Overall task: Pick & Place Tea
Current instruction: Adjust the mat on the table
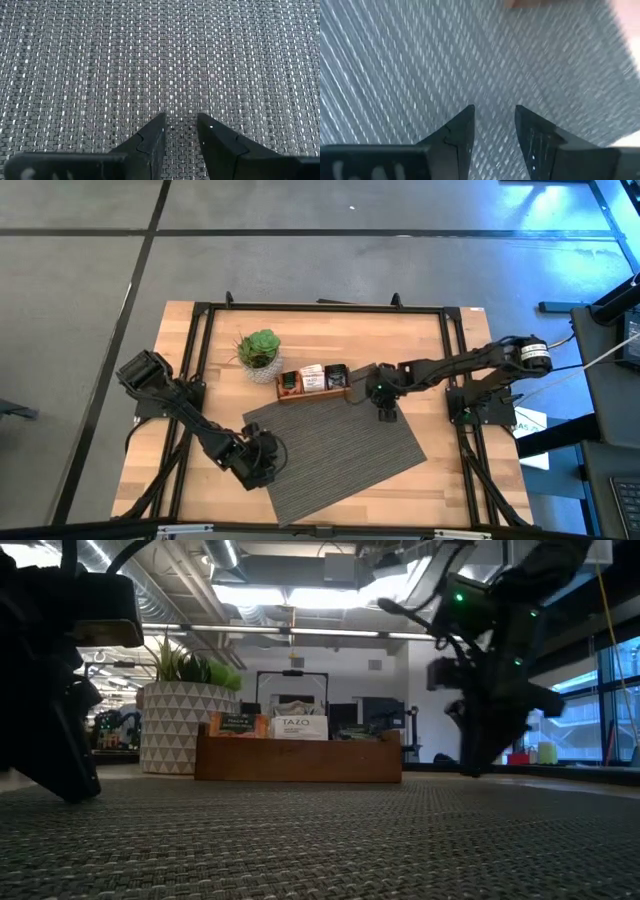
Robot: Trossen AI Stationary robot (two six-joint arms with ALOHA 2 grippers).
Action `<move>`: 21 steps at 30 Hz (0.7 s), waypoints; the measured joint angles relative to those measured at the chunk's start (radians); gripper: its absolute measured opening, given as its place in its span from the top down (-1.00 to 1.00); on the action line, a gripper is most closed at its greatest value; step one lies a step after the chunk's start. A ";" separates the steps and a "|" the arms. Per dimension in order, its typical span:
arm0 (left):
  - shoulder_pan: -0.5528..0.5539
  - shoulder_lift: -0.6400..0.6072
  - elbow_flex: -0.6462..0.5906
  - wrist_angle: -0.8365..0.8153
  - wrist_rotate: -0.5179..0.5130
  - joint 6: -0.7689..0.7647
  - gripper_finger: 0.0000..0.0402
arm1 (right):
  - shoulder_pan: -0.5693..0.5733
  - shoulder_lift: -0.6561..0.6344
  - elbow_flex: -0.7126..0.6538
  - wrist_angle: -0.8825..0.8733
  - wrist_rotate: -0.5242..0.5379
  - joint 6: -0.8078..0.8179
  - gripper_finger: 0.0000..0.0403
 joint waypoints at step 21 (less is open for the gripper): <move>0.058 0.003 -0.003 -0.078 -0.073 -0.060 0.45 | 0.383 0.000 -0.106 0.143 -0.137 0.426 0.29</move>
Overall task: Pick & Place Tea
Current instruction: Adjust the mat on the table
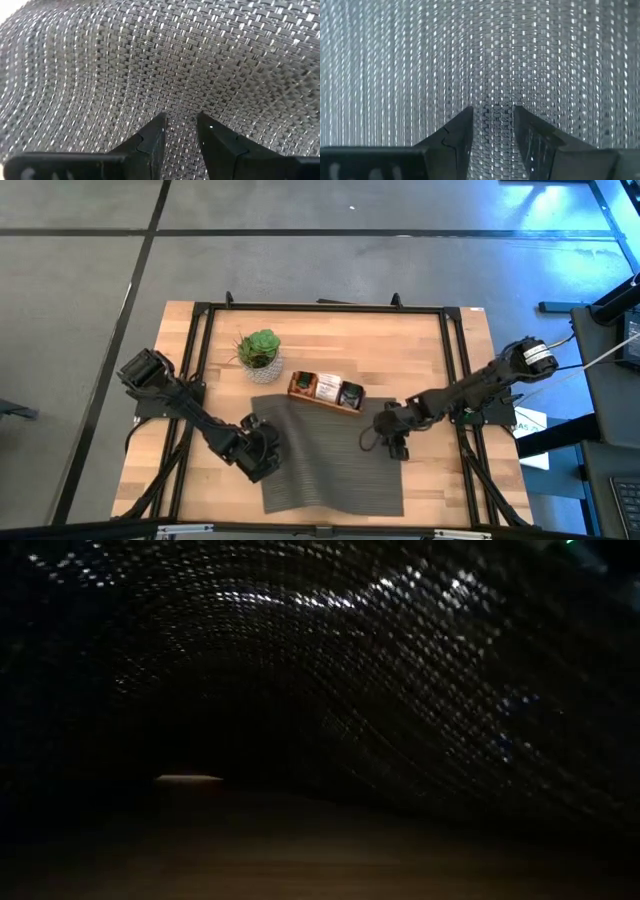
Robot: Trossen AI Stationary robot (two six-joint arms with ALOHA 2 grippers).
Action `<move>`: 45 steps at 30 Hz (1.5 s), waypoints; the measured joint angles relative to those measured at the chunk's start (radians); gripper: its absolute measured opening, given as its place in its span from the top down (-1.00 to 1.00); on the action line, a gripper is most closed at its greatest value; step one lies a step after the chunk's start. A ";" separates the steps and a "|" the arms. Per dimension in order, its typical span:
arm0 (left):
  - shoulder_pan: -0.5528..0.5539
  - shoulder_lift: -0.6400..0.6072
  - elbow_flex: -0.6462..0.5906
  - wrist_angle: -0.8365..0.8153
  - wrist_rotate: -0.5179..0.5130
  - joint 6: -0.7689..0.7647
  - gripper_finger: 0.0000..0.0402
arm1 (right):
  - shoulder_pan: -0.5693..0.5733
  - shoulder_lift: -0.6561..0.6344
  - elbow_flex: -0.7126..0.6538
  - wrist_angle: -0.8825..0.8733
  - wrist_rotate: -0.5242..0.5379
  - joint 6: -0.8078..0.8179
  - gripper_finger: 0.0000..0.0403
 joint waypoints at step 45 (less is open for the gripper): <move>0.023 -0.096 -0.006 -0.209 0.102 0.166 0.45 | -0.046 0.193 0.204 0.214 0.402 -0.089 0.29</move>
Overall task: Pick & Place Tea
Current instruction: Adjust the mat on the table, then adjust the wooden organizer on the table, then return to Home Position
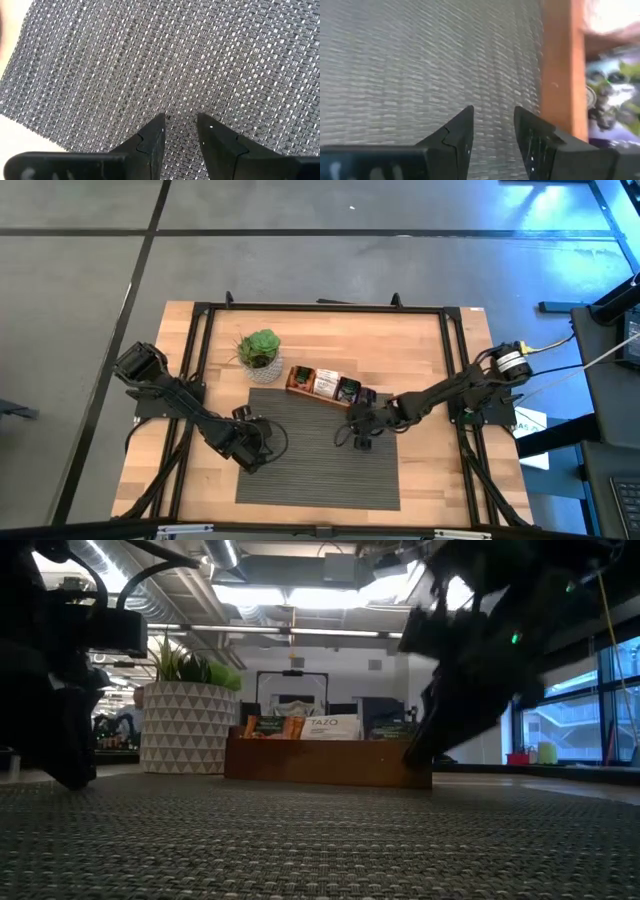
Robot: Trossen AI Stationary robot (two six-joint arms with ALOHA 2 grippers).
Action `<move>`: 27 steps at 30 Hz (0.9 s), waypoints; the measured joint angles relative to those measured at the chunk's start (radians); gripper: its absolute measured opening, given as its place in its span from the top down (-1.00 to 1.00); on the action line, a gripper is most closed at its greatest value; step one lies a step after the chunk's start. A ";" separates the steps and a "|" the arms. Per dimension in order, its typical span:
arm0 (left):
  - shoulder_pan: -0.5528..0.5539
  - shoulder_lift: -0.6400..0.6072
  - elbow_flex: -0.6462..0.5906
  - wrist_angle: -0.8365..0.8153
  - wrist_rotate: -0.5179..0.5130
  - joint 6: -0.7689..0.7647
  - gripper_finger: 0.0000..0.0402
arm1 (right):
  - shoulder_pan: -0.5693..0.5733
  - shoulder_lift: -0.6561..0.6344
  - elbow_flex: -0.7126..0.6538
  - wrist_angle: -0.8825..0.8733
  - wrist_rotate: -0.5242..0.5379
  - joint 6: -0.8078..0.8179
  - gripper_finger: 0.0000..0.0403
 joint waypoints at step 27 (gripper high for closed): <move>-0.025 -0.063 0.004 -0.013 0.043 -0.038 0.45 | 0.008 -0.073 0.053 -0.056 0.173 -0.030 0.29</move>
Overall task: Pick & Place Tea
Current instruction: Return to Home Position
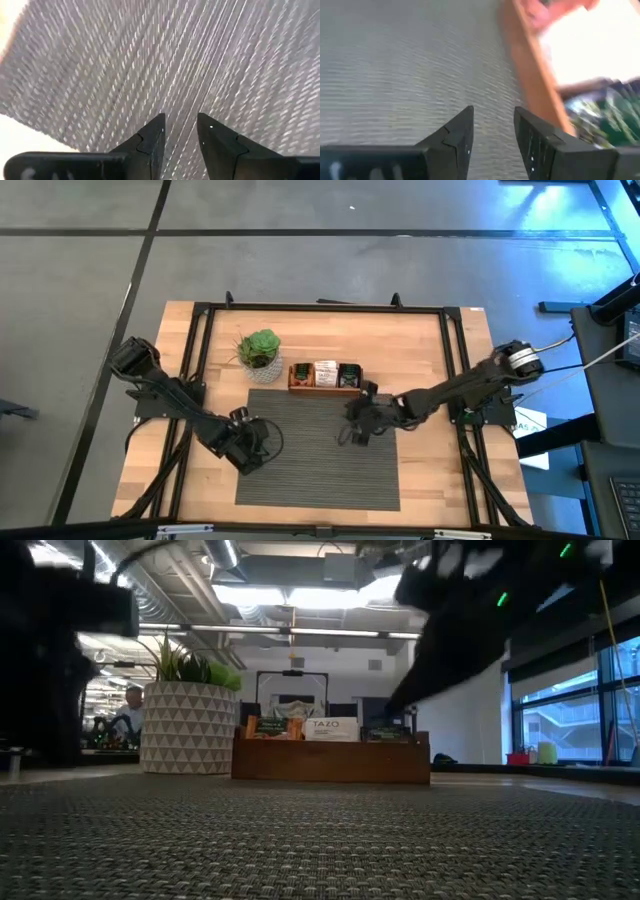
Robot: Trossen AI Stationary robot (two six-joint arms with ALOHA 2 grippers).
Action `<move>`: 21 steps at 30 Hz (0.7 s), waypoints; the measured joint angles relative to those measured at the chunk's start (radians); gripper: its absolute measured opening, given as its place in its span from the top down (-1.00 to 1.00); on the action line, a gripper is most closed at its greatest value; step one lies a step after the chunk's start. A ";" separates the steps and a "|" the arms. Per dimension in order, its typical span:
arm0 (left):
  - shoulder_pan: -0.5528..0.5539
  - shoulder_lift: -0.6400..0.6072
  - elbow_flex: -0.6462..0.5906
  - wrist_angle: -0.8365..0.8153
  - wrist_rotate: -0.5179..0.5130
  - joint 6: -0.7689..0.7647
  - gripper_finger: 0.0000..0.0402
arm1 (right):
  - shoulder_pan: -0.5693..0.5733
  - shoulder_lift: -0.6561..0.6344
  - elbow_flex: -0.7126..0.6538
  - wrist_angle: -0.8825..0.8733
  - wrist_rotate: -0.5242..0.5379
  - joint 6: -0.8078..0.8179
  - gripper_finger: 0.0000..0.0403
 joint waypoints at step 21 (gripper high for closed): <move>-0.189 -0.700 -0.419 0.655 -0.423 0.438 0.45 | 0.143 -0.670 -0.694 0.625 -0.197 0.070 0.29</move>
